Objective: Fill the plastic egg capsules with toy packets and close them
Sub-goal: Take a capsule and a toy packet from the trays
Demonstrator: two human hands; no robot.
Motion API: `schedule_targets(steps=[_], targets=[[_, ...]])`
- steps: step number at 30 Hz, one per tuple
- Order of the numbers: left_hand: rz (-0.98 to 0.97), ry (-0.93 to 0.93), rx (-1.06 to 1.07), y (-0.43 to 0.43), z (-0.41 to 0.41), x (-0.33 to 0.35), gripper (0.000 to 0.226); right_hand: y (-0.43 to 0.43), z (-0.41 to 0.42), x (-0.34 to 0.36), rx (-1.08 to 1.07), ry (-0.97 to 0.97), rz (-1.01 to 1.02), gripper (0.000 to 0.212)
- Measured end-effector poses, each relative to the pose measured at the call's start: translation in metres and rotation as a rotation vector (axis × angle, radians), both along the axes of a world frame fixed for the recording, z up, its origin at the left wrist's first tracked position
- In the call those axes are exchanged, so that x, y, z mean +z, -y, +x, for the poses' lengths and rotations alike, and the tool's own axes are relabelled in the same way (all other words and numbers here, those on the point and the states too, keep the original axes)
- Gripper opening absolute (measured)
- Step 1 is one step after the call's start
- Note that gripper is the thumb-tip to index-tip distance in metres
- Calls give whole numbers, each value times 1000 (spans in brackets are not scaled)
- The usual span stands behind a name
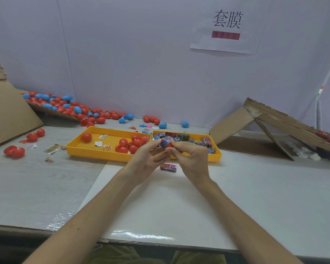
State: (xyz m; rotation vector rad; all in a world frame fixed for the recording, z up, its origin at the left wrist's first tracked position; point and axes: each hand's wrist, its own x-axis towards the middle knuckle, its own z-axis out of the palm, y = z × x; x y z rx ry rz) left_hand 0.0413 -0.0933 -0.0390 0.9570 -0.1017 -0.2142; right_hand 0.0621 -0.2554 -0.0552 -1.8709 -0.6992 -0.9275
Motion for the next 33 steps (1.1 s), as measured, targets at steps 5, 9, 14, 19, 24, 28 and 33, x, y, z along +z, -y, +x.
schedule_targets(steps=[5, 9, 14, 19, 24, 28, 33], targets=[[3, -9, -1, 0, 0, 1, 26, 0, -1, 1, -15, 8, -1, 29], [9, -7, -11, -1, -1, 1, 25, -1, -3, 1, -5, 6, 22, 29], [-4, -9, -18, -1, -1, 1, 22, -2, -4, 4, 67, -73, 31, 38], [-31, -22, 7, -2, 1, -1, 20, -3, -4, 3, 86, -8, -152, 43], [0, -14, 10, 0, -1, 1, 30, -2, -3, 2, 42, 53, -126, 30], [18, -16, 16, 0, -1, 1, 28, -1, -3, 2, 52, 33, -80, 30], [26, -16, 19, -1, 0, 1, 19, 0, -3, 2, 69, -7, -25, 31]])
